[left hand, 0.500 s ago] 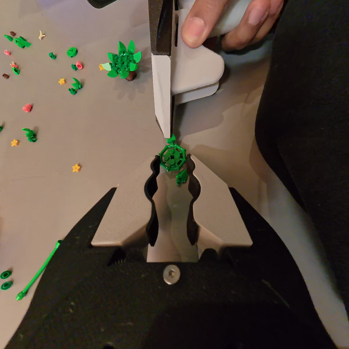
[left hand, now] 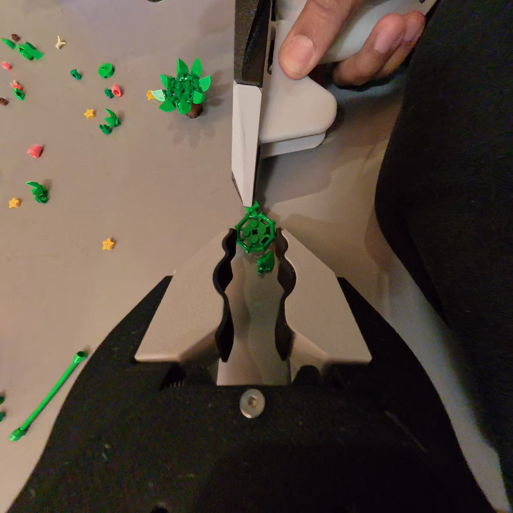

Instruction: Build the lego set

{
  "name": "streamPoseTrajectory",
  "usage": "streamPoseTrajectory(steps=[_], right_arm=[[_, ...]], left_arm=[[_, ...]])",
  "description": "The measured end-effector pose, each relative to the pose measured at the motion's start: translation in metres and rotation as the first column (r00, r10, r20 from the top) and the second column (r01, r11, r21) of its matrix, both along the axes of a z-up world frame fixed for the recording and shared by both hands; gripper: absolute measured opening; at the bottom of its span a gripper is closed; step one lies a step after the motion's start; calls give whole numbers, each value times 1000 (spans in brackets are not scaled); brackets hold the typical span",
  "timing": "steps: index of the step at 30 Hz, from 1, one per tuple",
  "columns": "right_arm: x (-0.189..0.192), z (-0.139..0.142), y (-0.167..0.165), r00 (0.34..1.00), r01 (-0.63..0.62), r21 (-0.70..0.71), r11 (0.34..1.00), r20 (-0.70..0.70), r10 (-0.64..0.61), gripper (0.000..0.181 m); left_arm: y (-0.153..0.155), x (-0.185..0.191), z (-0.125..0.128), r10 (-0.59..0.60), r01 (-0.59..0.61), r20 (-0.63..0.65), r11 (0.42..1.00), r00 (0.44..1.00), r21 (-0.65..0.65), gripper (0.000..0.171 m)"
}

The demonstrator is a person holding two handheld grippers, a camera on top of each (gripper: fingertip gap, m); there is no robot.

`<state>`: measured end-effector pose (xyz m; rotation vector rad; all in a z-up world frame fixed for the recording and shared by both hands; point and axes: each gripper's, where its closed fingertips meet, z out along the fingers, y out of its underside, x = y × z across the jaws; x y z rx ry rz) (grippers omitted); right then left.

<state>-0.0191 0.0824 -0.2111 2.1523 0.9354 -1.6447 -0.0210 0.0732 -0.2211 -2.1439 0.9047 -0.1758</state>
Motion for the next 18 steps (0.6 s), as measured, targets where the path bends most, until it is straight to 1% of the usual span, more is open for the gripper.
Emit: streamPoseTrajectory(steps=[6, 12, 14, 16, 18], right_arm=[[2, 0, -1, 1000, 26, 16, 1000, -11, -26, 4], [2, 1, 0, 999, 25, 30, 999, -24, -24, 4], [3, 1, 0, 999, 1, 91, 996, -39, 3, 4], [6, 1, 0, 997, -43, 202, 979, -62, 56, 5], [8, 4, 3, 988, -84, 339, 937, -94, 123, 15]], left_arm=[[1, -1, 0, 16, -16, 11, 1000, 1000, -9, 27], [3, -2, 0, 18, -18, 8, 1000, 1000, -9, 27], [3, -2, 0, 17, -17, 10, 1000, 1000, -11, 27], [3, -2, -1, 17, -17, 9, 1000, 1000, -11, 27], [3, -2, 0, 17, -17, 10, 1000, 1000, -12, 27]])
